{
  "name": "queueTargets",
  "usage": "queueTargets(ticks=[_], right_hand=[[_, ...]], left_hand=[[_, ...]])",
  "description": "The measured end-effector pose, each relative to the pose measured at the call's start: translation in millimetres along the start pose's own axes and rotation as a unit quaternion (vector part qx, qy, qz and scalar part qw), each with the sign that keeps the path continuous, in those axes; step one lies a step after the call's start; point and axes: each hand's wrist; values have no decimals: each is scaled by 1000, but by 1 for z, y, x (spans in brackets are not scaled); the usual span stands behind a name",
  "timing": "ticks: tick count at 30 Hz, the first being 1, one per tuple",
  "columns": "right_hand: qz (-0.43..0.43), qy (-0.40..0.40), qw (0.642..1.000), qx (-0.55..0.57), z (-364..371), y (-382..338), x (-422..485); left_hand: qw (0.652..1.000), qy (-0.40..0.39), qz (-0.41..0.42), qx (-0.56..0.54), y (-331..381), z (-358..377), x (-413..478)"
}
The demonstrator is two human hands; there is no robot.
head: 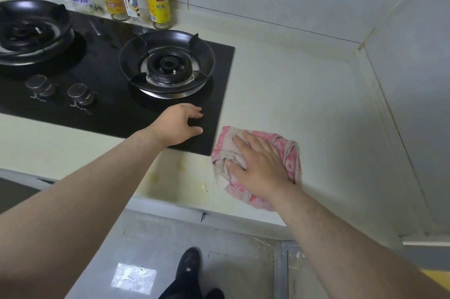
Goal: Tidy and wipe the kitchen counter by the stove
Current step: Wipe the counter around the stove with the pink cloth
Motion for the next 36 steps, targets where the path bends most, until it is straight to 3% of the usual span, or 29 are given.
queueTargets(ticks=[21,36], right_hand=[[-32,-29,999,-1,23,-3,-85],[-9,-21,1000,3,4,-1,-20]], left_hand=[[1000,-7,-1,7,6,-6,-5],[1000,0,6,0,-1,1,-2]])
Point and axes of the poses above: each hand's wrist, its own x-axis towards the middle knuckle, its own z-axis out of the palm, y = z × x, and after that the axes turned 13 degrees about x, right-handed
